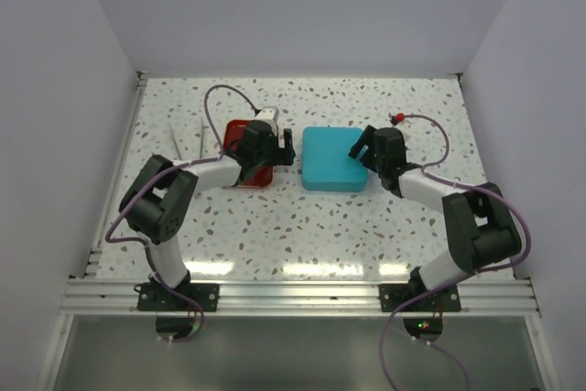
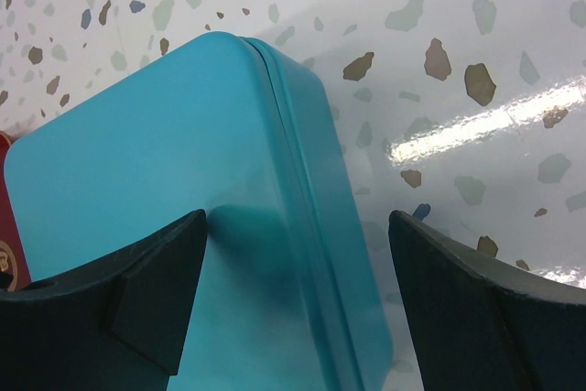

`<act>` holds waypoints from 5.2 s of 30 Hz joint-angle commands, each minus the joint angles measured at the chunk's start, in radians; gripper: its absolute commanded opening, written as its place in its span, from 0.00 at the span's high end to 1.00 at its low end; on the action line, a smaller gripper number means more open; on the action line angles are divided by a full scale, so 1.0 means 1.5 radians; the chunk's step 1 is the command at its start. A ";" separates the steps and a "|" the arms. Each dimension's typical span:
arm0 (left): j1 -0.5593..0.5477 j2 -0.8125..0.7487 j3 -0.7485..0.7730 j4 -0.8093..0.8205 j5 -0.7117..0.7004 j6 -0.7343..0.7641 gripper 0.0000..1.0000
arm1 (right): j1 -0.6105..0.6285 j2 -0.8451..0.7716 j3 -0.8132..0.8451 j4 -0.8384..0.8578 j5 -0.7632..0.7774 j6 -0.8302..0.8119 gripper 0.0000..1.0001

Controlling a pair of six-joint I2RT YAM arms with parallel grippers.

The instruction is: Pack the chocolate

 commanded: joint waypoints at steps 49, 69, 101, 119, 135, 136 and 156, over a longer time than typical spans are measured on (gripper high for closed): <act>-0.051 0.135 0.213 -0.127 0.007 0.067 0.11 | -0.003 -0.004 -0.019 -0.119 0.040 0.017 0.19; -0.053 0.068 0.174 -0.062 0.034 0.076 0.15 | -0.004 -0.086 -0.008 -0.182 0.081 -0.027 0.23; -0.110 0.104 0.257 -0.090 0.065 0.110 1.00 | -0.002 -0.160 0.033 -0.181 -0.031 -0.111 1.00; -0.082 0.008 0.168 -0.113 -0.084 0.055 1.00 | -0.002 -0.132 0.067 -0.162 -0.111 -0.125 1.00; -0.067 0.030 0.114 -0.087 -0.063 0.017 1.00 | -0.003 -0.053 0.107 -0.144 -0.155 -0.132 1.00; -0.067 0.036 0.119 -0.088 -0.058 0.018 1.00 | -0.002 -0.050 0.109 -0.143 -0.155 -0.133 1.00; -0.082 0.118 0.241 -0.121 -0.017 0.022 1.00 | -0.002 -0.035 0.109 -0.148 -0.149 -0.133 1.00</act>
